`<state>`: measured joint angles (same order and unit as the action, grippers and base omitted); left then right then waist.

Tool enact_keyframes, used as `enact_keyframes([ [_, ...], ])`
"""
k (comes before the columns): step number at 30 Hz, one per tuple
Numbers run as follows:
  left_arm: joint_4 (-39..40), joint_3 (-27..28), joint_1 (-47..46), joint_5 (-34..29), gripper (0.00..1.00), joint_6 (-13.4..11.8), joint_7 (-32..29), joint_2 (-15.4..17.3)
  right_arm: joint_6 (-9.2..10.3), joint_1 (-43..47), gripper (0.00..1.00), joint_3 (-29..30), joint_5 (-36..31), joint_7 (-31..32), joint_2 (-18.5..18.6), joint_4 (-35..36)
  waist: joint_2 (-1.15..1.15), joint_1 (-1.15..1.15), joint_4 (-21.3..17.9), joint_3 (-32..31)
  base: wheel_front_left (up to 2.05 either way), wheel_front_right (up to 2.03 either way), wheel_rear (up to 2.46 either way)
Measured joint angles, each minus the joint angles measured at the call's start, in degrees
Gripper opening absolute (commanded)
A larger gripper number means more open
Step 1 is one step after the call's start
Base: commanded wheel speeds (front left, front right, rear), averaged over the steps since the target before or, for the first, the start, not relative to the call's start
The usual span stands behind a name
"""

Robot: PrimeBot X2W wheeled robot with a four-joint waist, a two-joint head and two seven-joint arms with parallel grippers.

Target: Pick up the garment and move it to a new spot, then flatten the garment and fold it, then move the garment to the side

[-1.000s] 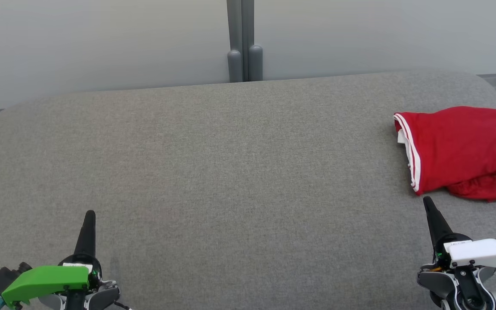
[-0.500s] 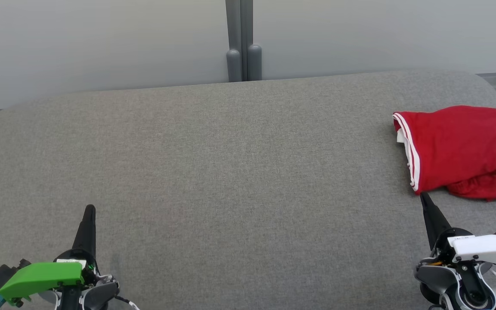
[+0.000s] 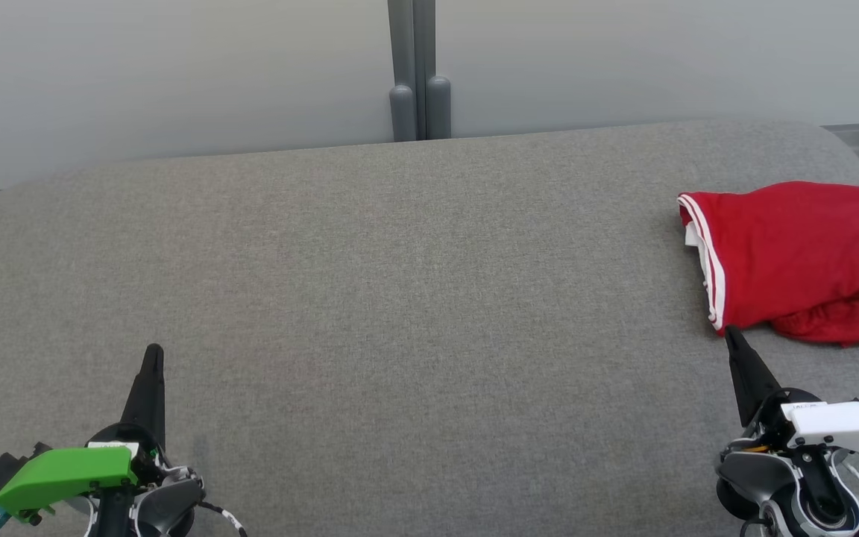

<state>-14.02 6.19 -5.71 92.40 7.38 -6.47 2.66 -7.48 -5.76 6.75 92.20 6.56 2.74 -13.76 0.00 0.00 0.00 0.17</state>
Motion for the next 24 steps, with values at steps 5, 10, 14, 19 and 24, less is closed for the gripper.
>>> enact_keyframes([
  [5,0.0,0.0,0.0,0.0,0.0,0.0,0.0,0.0,0.0,-0.1,0.0,0.0,0.0,0.0,0.0,0.0,0.0,0.0,0.0,0.0,0.0,0.0,0.0],
  [10,0.0,0.0,0.0,0.0,0.0,0.0,0.0,0.0,0.0,-0.1,0.0,0.0,0.0,0.0,0.0,0.0,0.0,0.0,0.0,0.0,0.0,0.0,0.0],
  [14,0.0,0.0,0.0,0.0,0.0,0.0,0.0,0.0,0.0,-0.1,0.0,0.0,0.0,0.0,0.0,0.0,0.0,0.0,0.0,0.0,0.0,0.0,0.0],
  [19,0.0,0.0,-0.1,0.0,0.0,0.0,0.0,0.0,0.0,-0.1,0.0,0.0,0.0,0.0,0.0,0.0,0.0,0.0,0.0,0.0,0.0,0.0,0.0],
  [24,0.0,0.0,-0.1,0.0,0.0,0.0,0.0,0.0,0.0,-0.1,0.0,0.0,0.0,0.0,0.0,0.0,0.0,0.0,0.0,0.0,0.0,0.0,0.0],
])
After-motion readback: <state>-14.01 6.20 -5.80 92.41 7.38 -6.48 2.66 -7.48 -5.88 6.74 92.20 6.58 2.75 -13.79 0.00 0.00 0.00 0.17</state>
